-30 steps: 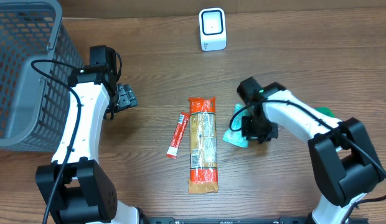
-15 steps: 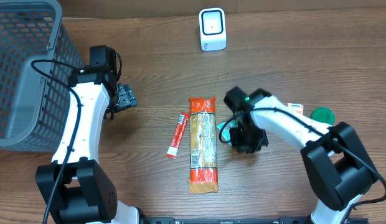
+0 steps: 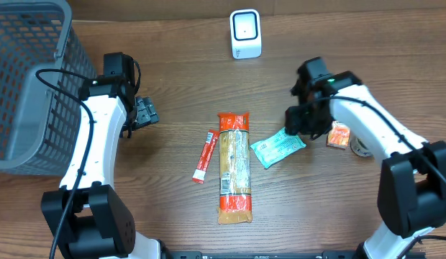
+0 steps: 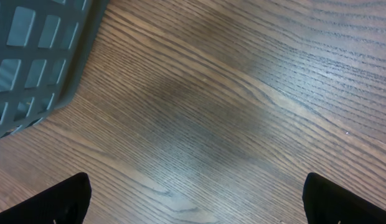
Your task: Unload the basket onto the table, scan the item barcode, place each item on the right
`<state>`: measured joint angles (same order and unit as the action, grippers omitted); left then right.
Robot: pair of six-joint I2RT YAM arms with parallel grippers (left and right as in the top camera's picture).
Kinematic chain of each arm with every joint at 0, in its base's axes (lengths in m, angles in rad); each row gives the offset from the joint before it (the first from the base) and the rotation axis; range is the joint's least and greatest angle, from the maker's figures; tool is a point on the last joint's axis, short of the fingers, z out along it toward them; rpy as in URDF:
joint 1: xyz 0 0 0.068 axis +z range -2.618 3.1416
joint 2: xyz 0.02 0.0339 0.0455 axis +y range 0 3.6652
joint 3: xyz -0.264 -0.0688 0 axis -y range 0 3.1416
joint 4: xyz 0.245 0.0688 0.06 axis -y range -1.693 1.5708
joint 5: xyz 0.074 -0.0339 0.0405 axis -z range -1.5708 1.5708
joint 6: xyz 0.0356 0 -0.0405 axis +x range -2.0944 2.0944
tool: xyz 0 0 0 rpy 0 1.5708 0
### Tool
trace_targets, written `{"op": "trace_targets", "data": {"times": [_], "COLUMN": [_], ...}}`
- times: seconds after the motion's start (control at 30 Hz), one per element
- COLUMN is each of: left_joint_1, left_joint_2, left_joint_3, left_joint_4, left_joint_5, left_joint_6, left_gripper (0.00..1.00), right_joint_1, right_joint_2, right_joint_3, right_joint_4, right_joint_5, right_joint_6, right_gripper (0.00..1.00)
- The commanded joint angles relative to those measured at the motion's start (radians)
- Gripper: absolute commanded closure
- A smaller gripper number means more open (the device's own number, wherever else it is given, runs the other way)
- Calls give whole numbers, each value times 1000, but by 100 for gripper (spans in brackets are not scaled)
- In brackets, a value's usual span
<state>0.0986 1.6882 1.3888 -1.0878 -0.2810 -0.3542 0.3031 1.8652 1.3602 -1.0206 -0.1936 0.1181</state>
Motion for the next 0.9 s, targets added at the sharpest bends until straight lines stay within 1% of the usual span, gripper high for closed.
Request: {"op": "trace_targets", "data": {"times": [0.0,0.1,0.3,0.43,0.5,0.53,0.57,0.6,0.63,0.7,0.77,0.87], "left_joint_1": [-1,-1,-1,-1,-1,-1,-1,-1,-1,-1,-1,-1], "left_joint_2": [-21,-21,-21,-21,-21,-21,-21,-21,-21,-21,-21,-21], "left_joint_3": [18,18,18,18,18,18,18,18,18,18,18,18], "left_joint_4": [0,0,0,0,0,0,0,0,0,0,0,0], "left_joint_5": [-6,-6,-6,-6,-6,-6,-6,-6,-6,-6,-6,-6], "left_joint_6": [26,26,26,26,26,26,26,26,26,26,26,26], "left_gripper": [0,0,0,1,0,0,0,0,0,0,0,0], "right_joint_1": [-34,-38,-23,-16,-16,-16,-16,-16,-16,-16,-17,-18], "right_joint_2": [-22,-22,-22,-22,-22,-22,-22,-22,-24,-33,-48,-90], "right_joint_3": [-60,-112,-209,-277,-304,-319,-325,-327,-325,-314,-293,-256], "right_joint_4": [29,77,211,318,339,343,340,323,318,304,283,256], "right_joint_5": [-82,-117,-116,-115,-115,-113,-107,-96,-99,-100,-100,-100], "right_joint_6": [-129,-179,-179,-178,-178,-179,-179,-179,-177,-175,-176,-180], "right_gripper": [45,42,36,35,39,43,48,59,61,71,78,86]}}
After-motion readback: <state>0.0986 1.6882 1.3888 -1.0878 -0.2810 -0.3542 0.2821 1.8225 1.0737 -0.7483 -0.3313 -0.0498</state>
